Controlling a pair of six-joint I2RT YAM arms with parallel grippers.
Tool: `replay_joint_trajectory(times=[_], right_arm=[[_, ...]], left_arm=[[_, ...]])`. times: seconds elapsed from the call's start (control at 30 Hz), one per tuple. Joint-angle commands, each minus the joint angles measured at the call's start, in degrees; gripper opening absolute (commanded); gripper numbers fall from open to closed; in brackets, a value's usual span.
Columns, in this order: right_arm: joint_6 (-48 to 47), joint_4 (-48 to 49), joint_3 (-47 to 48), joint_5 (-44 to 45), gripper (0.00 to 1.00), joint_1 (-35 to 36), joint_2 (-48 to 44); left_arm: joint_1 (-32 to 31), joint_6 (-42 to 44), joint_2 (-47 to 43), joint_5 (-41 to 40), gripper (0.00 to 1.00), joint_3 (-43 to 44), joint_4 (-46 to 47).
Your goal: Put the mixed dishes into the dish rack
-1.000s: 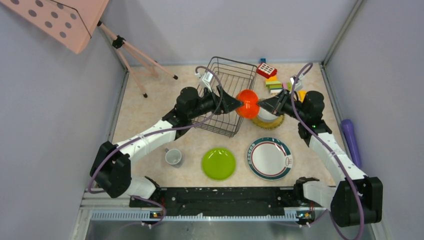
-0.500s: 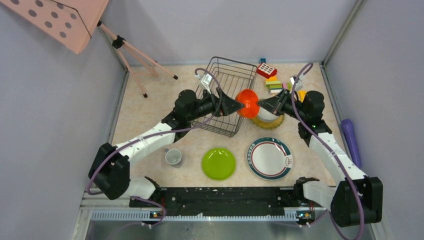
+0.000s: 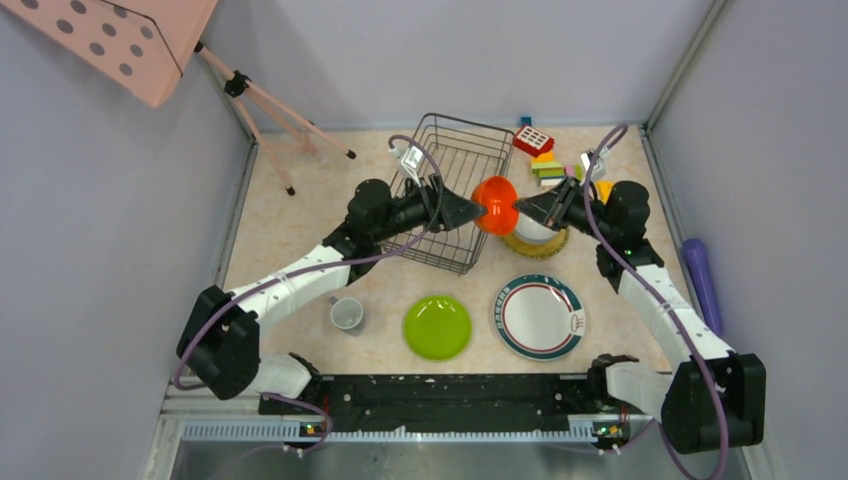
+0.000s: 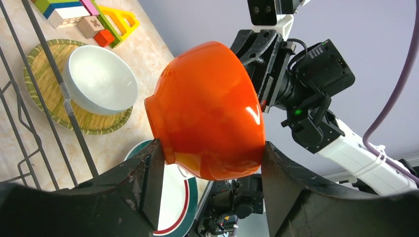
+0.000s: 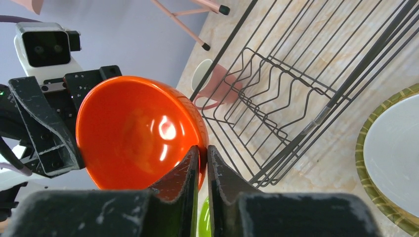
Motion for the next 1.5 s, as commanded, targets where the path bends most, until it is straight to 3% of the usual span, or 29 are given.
replay_joint_trajectory(times=[0.0, 0.2, 0.3, 0.37, 0.67, 0.9, 1.07, 1.3, 1.47], right_arm=[[-0.53, 2.34, 3.81, 0.43, 0.14, 0.57, -0.65], [-1.66, 0.78, 4.26, 1.74, 0.19, 0.61, -0.64], [-2.69, -1.86, 4.77, 3.73, 0.66, 0.59, -0.86], [-4.12, -4.55, 5.28, 6.38, 0.8, 0.6, -1.56], [-9.38, -12.7, 5.5, 17.68, 0.82, 0.63, -7.95], [-10.21, -13.99, 5.21, 20.96, 0.8, 0.6, -10.03], [-10.44, -14.47, 5.0, 23.51, 0.79, 0.63, -10.85], [-10.17, -13.09, 3.31, 26.58, 0.78, 0.63, -12.9], [-10.09, -12.45, 3.39, 26.75, 0.77, 0.6, -12.94]], left_arm=[[-0.05, 2.3, -2.32, -0.84, 0.15, 0.54, 3.3], [0.3, 6.93, -2.61, -3.59, 0.07, 2.89, -1.79], [0.72, 8.97, -2.62, -4.88, 0.04, 3.8, -3.07], [1.21, 12.19, -2.67, -7.56, 0.0, 5.28, -6.73], [1.33, 44.37, 7.62, -32.12, 0.0, 25.62, -29.52], [1.34, 63.47, 21.23, -48.13, 0.0, 39.55, -33.87], [1.1, 76.07, 30.99, -52.48, 0.0, 47.47, -34.27], [0.59, 94.93, 41.0, -56.09, 0.0, 50.24, -27.66], [0.49, 100.4, 45.18, -54.96, 0.0, 51.18, -23.92]])
